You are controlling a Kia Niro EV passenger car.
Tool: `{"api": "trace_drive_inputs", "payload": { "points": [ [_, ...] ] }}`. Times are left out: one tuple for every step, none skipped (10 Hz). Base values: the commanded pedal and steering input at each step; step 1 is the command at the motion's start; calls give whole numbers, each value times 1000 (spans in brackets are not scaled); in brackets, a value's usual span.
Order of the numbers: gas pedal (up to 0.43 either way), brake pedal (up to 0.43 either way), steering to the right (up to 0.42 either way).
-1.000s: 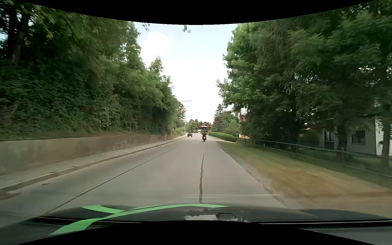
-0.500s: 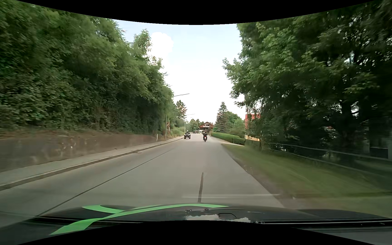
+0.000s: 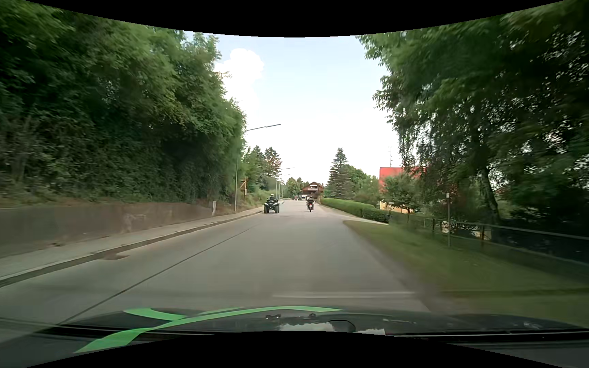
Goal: Follow the waypoints while adhering to traffic rules and regulations
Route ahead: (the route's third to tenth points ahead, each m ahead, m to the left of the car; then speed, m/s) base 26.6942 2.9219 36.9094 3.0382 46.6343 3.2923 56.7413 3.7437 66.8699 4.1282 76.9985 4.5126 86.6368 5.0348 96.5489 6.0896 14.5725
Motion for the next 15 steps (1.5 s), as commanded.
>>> {"api": "trace_drive_inputs", "payload": {
  "points": [
    [118,0,-5],
    [118,0,-5],
    [118,0,-4],
    [118,0,-2],
    [118,0,-1],
    [118,0,-1],
    [118,0,0],
    [118,0,-1],
    [118,0,0],
    [118,0,0],
    [118,0,-1],
    [118,0,0],
    [118,0,0],
    [130,0,0],
    [130,0,0]
  ]
}}
